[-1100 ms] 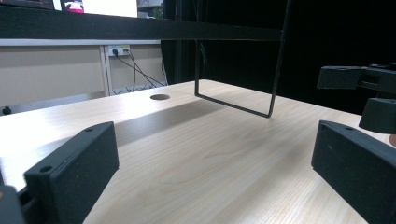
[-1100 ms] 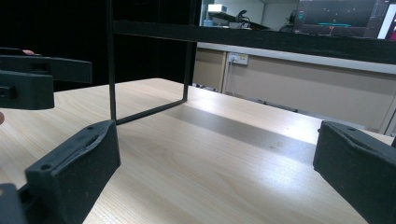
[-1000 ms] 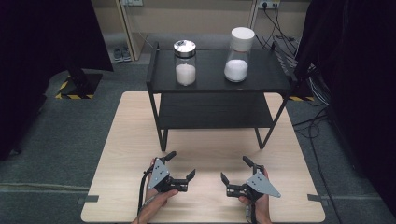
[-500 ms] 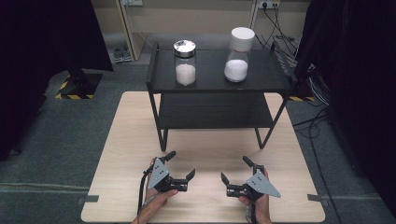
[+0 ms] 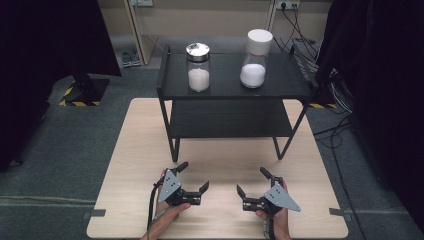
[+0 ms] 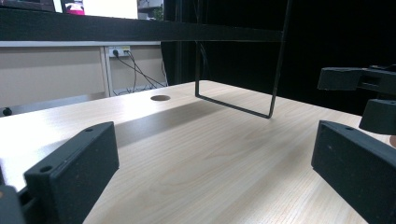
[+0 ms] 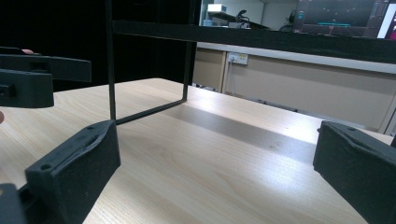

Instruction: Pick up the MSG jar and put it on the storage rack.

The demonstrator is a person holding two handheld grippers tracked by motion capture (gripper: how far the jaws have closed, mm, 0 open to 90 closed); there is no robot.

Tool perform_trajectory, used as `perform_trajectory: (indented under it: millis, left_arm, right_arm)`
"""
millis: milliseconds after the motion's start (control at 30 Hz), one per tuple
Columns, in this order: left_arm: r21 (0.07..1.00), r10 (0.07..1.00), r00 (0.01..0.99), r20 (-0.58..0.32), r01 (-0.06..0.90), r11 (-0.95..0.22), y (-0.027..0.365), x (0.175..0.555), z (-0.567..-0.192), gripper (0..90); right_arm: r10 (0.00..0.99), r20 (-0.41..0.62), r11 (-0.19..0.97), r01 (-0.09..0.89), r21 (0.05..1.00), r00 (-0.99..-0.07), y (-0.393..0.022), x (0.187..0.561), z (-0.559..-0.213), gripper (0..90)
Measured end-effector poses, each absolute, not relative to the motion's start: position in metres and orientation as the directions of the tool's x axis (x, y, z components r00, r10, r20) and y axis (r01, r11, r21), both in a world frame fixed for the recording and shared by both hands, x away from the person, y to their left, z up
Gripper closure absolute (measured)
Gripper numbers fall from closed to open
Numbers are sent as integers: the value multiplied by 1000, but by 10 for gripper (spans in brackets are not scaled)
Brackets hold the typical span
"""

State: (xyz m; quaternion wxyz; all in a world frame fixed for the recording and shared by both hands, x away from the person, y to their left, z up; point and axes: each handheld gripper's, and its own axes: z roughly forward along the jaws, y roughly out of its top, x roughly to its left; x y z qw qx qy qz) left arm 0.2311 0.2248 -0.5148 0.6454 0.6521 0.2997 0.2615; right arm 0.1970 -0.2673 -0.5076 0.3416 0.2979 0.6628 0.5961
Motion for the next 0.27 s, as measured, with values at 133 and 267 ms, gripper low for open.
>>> perform_trajectory:
  millis: [133, 267]
  left_arm:
    - [999, 728, 684, -44, 52, 12, 225, 231, -514, 1]
    - [999, 728, 684, -42, 49, 12, 225, 231, -514, 1]
  right_arm:
    - [802, -98, 112, -12, 994, -589, -267, 197, -508, 6]
    - [803, -98, 111, -13, 994, -588, -267, 197, -507, 6]
